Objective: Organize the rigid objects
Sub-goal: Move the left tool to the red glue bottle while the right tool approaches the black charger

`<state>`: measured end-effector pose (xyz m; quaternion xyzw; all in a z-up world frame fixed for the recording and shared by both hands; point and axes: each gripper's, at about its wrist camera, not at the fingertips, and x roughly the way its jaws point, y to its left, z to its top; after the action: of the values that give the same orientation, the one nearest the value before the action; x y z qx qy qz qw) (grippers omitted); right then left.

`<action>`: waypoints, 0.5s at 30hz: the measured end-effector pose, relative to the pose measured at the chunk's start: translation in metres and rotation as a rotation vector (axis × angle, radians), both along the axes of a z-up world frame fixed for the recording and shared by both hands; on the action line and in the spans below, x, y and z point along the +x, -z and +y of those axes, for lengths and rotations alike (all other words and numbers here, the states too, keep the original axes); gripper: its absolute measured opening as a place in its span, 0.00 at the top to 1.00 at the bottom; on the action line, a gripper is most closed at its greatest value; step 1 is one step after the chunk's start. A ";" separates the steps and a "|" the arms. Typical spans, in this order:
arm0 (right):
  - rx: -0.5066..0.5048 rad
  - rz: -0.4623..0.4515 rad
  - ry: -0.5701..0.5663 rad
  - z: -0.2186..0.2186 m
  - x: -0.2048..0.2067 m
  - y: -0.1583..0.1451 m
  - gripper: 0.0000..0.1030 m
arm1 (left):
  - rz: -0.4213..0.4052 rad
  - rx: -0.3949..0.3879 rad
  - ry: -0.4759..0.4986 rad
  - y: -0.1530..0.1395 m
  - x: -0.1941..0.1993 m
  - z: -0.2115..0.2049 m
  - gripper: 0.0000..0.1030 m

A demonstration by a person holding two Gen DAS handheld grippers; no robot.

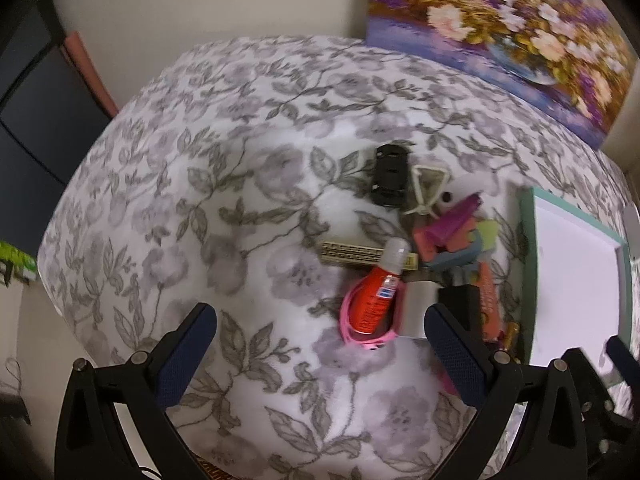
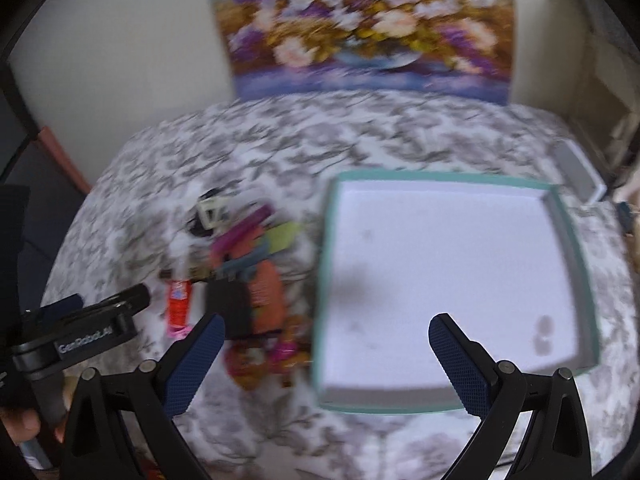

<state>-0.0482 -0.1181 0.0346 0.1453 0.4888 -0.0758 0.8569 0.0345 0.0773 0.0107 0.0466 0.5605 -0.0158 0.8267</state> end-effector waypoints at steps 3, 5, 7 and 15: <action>-0.008 0.050 -0.022 0.009 0.011 0.010 0.00 | 0.019 -0.001 -0.015 0.010 0.004 0.006 0.00; -0.010 0.080 -0.023 0.011 0.017 0.016 0.00 | 0.037 -0.005 -0.021 0.017 0.009 0.008 0.01; 0.003 0.109 -0.023 0.014 0.023 0.023 0.00 | 0.045 -0.016 -0.027 0.021 0.012 0.010 0.01; 0.028 0.127 -0.085 0.036 0.042 0.035 0.00 | 0.051 -0.070 -0.085 0.025 0.020 0.020 0.03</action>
<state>-0.0067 -0.0823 -0.0004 0.1311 0.5487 -0.0418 0.8246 0.0541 0.0978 -0.0148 -0.0065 0.5818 -0.0013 0.8133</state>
